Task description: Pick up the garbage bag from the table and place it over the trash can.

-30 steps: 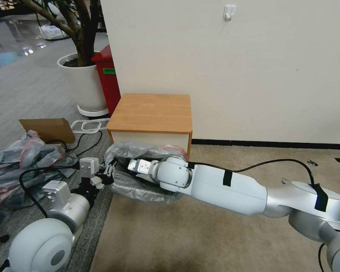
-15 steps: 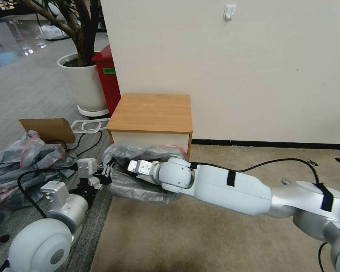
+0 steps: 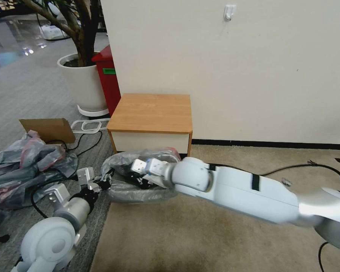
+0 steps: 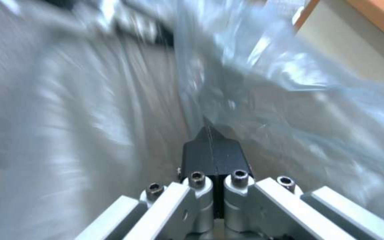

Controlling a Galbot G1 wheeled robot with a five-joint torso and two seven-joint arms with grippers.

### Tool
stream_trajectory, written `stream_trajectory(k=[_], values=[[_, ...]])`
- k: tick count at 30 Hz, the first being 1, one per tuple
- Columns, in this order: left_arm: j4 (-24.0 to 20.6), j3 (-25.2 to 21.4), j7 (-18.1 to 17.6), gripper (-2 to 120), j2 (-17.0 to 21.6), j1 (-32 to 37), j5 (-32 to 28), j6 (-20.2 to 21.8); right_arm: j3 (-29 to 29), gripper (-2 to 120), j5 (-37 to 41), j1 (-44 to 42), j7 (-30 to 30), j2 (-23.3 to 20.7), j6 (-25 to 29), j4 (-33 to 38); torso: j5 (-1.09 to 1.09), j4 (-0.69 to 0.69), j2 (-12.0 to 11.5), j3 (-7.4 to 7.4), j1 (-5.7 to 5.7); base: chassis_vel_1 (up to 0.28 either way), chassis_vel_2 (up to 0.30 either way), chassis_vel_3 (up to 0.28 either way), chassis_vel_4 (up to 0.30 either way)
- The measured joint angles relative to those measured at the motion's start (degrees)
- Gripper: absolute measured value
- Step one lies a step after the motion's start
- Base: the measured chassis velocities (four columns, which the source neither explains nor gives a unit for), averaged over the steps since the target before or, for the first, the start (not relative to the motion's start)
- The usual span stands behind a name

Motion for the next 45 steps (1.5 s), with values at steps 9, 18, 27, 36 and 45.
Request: stream_trajectory(k=[9, 18, 27, 36, 45], values=[[0.66, 1.39, -0.68, 9, -2.26, 2.3, -3.37, 1.97, 18.73, 9, 4.13, -26.71, 9.99, -9.36, 19.65, 13.24, 0.0, -0.01, 0.0, -0.01, 0.0, 0.0, 0.0, 0.0, 0.0], [-0.1, 4.91, 0.78, 9, -2.55, 5.34, 0.7, 3.77, 50.03, 45, -18.27, -65.28, 11.77, 3.53, 30.27, 16.32, 0.0, -0.03, 0.0, -0.01, 0.0, 0.0, 0.0, 0.0, 0.0], [2.9, 9.33, 3.64, 9, -3.6, 7.74, 7.61, 2.79, 54.99, 78, -24.94, -72.2, 13.56, 12.2, 34.41, 15.53, -0.02, 0.01, 0.0, -0.01, 0.0, 0.0, 0.0, 0.0, 0.0], [5.57, 10.44, 3.7, 9, -5.14, 7.46, 10.7, 2.19, 53.8, 100, -24.67, -71.56, 14.81, 13.26, 34.3, 14.94, -0.02, 0.01, 0.01, 0.0, 0.0, 0.0, 0.0, 0.0, 0.0], [3.07, 10.05, 3.71, 35, -5.25, 8.81, 13.31, 2.26, 52.65, 100, -23.1, -70.81, 15.09, 13.15, 33.91, 14.58, -0.02, 0.01, 0.01, 0.0, 0.0, 0.0, 0.0, 0.0, 0.0]])
